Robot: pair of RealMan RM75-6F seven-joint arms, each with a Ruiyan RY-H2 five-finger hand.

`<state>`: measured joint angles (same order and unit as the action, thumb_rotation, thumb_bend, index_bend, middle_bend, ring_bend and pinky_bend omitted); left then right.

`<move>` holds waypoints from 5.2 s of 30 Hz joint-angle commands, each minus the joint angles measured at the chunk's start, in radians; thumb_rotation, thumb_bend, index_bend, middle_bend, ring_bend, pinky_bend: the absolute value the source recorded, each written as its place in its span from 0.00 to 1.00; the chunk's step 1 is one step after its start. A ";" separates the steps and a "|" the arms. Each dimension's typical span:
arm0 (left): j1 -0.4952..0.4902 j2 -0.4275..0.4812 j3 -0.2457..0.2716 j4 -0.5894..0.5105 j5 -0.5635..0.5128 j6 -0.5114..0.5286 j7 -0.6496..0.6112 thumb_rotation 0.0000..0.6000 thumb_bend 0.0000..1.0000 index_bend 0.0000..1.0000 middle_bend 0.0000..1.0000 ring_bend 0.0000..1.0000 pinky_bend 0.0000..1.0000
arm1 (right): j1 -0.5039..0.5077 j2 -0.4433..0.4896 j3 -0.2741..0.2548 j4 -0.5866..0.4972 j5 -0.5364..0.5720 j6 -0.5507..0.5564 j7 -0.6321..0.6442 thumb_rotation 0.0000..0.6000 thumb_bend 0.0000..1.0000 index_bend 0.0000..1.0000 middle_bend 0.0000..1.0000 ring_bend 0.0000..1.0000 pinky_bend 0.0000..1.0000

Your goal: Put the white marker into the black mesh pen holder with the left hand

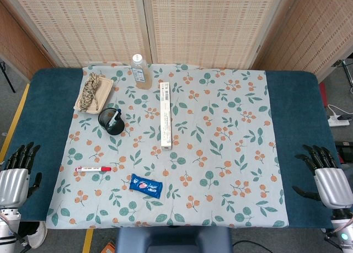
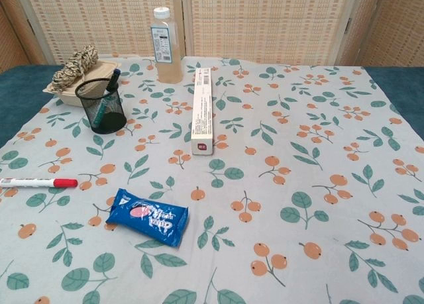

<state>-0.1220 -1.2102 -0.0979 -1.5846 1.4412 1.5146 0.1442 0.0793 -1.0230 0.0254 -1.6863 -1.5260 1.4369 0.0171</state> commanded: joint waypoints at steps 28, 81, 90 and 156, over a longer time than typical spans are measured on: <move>-0.117 -0.215 -0.002 -0.193 -0.024 -0.129 0.381 1.00 0.42 0.10 0.04 0.00 0.14 | -0.006 0.014 0.000 0.009 -0.004 0.008 0.054 1.00 0.00 0.25 0.09 0.05 0.00; -0.238 -0.492 -0.034 0.124 -0.359 -0.201 0.586 1.00 0.42 0.40 0.37 0.09 0.16 | -0.003 0.027 0.010 0.029 0.016 -0.004 0.120 1.00 0.00 0.26 0.09 0.05 0.00; -0.241 -0.501 -0.023 0.129 -0.355 -0.192 0.601 1.00 0.42 0.36 0.30 0.07 0.16 | -0.003 0.030 0.008 0.027 0.009 -0.002 0.128 1.00 0.00 0.26 0.09 0.05 0.00; -0.306 -0.145 -0.309 -0.142 -0.248 -0.338 -0.274 1.00 0.42 0.48 0.51 0.18 0.21 | 0.003 0.036 0.016 0.037 -0.011 0.010 0.190 1.00 0.00 0.30 0.09 0.05 0.00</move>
<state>-0.4016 -1.4890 -0.3102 -1.6297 1.2387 1.2978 0.0614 0.0823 -0.9873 0.0417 -1.6495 -1.5366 1.4470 0.2074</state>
